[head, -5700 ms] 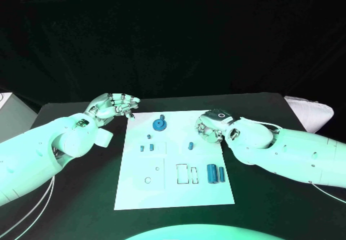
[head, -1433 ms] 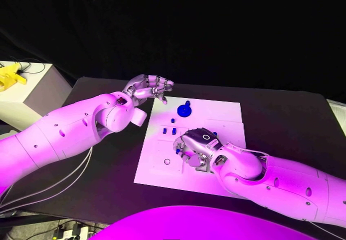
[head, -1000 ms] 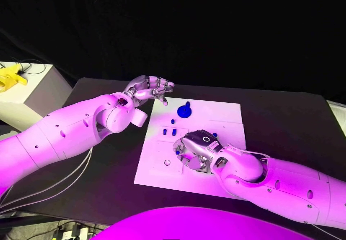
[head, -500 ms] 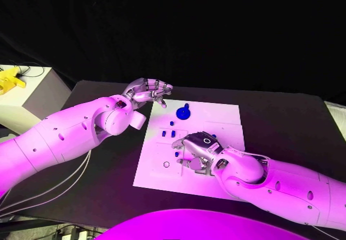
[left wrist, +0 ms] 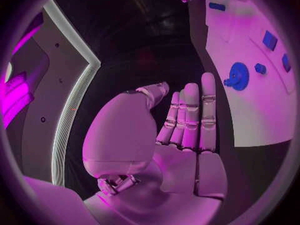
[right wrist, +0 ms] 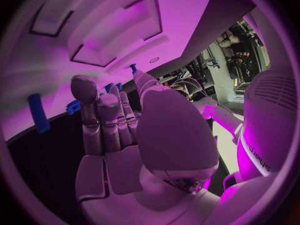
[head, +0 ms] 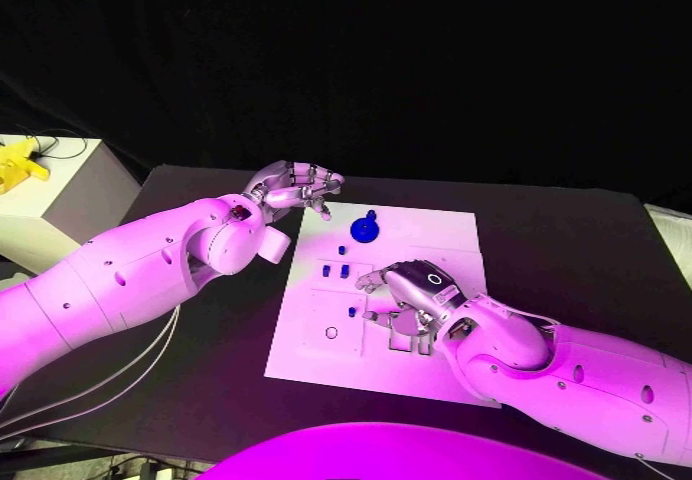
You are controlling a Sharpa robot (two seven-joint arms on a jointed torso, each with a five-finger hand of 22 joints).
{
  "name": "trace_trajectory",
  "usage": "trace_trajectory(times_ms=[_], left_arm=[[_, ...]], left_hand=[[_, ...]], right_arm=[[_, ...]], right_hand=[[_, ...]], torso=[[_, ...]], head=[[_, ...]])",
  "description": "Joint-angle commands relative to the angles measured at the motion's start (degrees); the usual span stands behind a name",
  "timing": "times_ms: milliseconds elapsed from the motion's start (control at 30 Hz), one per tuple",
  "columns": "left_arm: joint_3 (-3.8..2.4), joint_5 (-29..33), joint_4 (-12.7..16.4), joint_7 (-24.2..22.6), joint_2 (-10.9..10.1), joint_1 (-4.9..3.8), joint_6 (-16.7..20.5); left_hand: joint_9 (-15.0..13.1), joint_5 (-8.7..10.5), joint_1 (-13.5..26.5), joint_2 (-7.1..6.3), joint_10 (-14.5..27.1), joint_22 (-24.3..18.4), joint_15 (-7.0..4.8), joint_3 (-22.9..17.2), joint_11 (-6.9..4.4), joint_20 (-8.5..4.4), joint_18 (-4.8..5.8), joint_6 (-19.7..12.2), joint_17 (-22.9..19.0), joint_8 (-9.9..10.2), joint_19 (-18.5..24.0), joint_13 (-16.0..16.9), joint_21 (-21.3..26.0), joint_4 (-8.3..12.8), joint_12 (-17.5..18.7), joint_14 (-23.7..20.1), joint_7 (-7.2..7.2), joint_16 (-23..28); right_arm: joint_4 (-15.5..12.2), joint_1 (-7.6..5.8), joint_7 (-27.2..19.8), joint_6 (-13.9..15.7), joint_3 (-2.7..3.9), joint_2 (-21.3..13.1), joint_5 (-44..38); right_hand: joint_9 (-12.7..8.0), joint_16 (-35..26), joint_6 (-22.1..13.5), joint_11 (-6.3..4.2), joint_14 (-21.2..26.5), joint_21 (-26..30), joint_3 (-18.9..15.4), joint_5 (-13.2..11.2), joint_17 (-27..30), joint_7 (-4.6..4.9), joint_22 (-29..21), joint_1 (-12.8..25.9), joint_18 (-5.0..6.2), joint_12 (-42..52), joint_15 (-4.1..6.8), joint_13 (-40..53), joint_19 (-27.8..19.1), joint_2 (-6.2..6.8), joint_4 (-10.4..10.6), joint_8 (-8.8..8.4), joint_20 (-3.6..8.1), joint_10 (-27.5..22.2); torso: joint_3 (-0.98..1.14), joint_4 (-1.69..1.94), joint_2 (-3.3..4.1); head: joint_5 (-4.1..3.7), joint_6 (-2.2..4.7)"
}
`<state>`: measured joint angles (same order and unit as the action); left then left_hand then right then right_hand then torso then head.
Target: Assemble the parts on the task board
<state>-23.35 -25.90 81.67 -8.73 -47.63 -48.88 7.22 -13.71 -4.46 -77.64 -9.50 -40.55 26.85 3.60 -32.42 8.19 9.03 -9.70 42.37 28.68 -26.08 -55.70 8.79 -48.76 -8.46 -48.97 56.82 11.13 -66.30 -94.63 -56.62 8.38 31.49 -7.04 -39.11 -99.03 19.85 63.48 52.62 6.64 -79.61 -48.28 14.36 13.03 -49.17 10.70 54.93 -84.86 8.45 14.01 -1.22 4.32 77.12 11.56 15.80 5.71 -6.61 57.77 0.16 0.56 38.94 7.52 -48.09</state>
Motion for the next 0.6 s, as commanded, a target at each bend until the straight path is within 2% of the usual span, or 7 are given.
trace_trajectory(times_ms=[33,100,133,167,267,367,600], left_arm=[[-0.05,0.38,0.26,-1.28,0.14,0.02,-0.13],[-0.05,0.60,0.23,-1.56,0.03,0.01,-0.06],[-0.04,0.70,0.18,-1.61,-0.08,0.01,-0.01],[-0.04,0.77,0.13,-1.61,-0.13,0.01,0.08],[-0.04,0.92,0.04,-1.68,-0.20,0.00,0.19],[-0.03,1.00,0.05,-1.73,-0.30,0.01,0.19],[-0.03,1.07,0.00,-1.71,-0.42,0.01,0.19]], left_hand=[[0.08,-0.08,-0.11,0.32,0.52,-0.09,0.39,0.02,0.03,0.13,-0.88,-0.53,0.07,-0.28,-0.36,-0.05,0.16,-0.36,0.31,-0.18,0.76,-0.36],[0.10,-0.08,-0.21,0.27,0.51,-0.12,0.39,0.04,0.02,0.14,-0.87,-0.62,0.06,-0.32,-0.34,-0.05,0.21,-0.33,0.24,-0.28,0.75,-0.31],[0.12,-0.08,-0.26,0.26,0.49,-0.17,0.39,0.05,0.02,0.15,-0.86,-0.65,0.04,-0.36,-0.30,-0.04,0.28,-0.33,0.19,-0.41,0.76,-0.23],[0.15,-0.08,-0.34,0.28,0.49,-0.28,0.41,0.07,0.04,0.18,-0.86,-0.70,-0.04,-0.50,-0.17,-0.06,0.47,-0.39,0.10,-0.70,0.77,-0.01],[0.16,-0.09,-0.39,0.30,0.48,-0.33,0.42,0.07,0.04,0.18,-0.86,-0.71,-0.07,-0.55,-0.11,-0.06,0.55,-0.40,0.06,-0.81,0.78,0.09],[0.16,-0.09,-0.39,0.30,0.48,-0.33,0.42,0.07,0.04,0.18,-0.86,-0.71,-0.07,-0.55,-0.11,-0.06,0.55,-0.40,0.06,-0.81,0.78,0.09],[0.18,-0.11,-0.47,0.34,0.47,-0.40,0.42,0.06,0.04,0.19,-0.86,-0.72,-0.11,-0.65,-0.05,-0.06,0.66,-0.42,0.00,-0.95,0.79,0.22]], right_arm=[[-0.61,-1.06,-2.79,0.04,0.42,-1.77,8.76],[-0.78,-2.19,-4.48,-4.40,0.77,-3.18,11.29],[-0.85,-2.87,-5.38,-7.01,0.97,-4.06,12.08],[-0.85,-3.37,-5.92,-8.84,1.16,-4.73,12.31],[-0.71,-4.60,-6.88,-12.80,1.60,-6.62,11.99],[-0.58,-5.42,-7.25,-15.33,1.85,-8.02,10.35],[-0.13,-6.14,-6.60,-18.44,2.04,-9.18,5.13]], right_hand=[[0.05,0.75,0.34,0.04,-0.55,-0.86,0.65,0.61,-0.75,0.24,0.72,-0.42,-0.57,0.45,-0.07,-0.02,0.52,0.16,0.04,0.44,-0.06,0.82],[-0.01,2.01,0.31,0.00,-1.17,-2.55,0.94,0.76,-2.30,0.19,2.14,-0.38,-0.87,0.52,-0.04,-0.14,1.17,0.63,0.06,0.38,-0.04,0.93],[-0.16,2.84,-0.18,-0.02,-1.64,-3.59,0.95,1.54,-3.13,0.19,3.01,0.03,-1.05,0.62,-0.05,-0.21,1.65,1.27,0.18,0.06,-0.02,1.16],[-0.31,3.14,-0.84,-0.28,-1.78,-3.86,0.71,3.12,-3.25,-0.35,3.28,0.57,-1.04,0.46,0.12,-0.35,1.79,1.76,0.25,-0.31,0.09,0.75],[-0.30,3.79,-1.01,-0.61,-2.08,-5.32,-0.11,3.52,-3.91,-0.76,4.58,1.01,-1.31,0.33,0.40,-0.42,2.32,2.50,0.15,-0.37,0.29,0.14],[-0.25,4.61,-1.03,-0.90,-2.58,-6.43,-1.29,3.73,-4.85,-0.99,5.54,1.01,-1.50,0.21,0.64,-0.42,2.81,2.80,-0.02,-0.31,0.50,-0.61],[-0.02,6.69,-0.65,-1.38,-3.76,-8.48,-3.97,3.54,-7.55,-1.62,7.31,0.23,-1.87,0.46,1.08,-0.30,3.77,2.63,-0.22,0.10,0.95,-1.31]], torso=[[-0.23,-0.25,-0.14],[-0.28,-0.36,-0.19],[-0.30,-0.48,-0.23],[-0.32,-0.55,-0.27],[-0.44,-0.54,-0.41],[-0.43,-0.50,-0.46],[-0.45,-0.58,-0.38]], head=[[-0.30,0.48],[-0.57,0.54],[-0.67,0.65],[-0.73,0.70],[-0.91,0.87],[-1.02,0.97],[-1.07,1.11]])
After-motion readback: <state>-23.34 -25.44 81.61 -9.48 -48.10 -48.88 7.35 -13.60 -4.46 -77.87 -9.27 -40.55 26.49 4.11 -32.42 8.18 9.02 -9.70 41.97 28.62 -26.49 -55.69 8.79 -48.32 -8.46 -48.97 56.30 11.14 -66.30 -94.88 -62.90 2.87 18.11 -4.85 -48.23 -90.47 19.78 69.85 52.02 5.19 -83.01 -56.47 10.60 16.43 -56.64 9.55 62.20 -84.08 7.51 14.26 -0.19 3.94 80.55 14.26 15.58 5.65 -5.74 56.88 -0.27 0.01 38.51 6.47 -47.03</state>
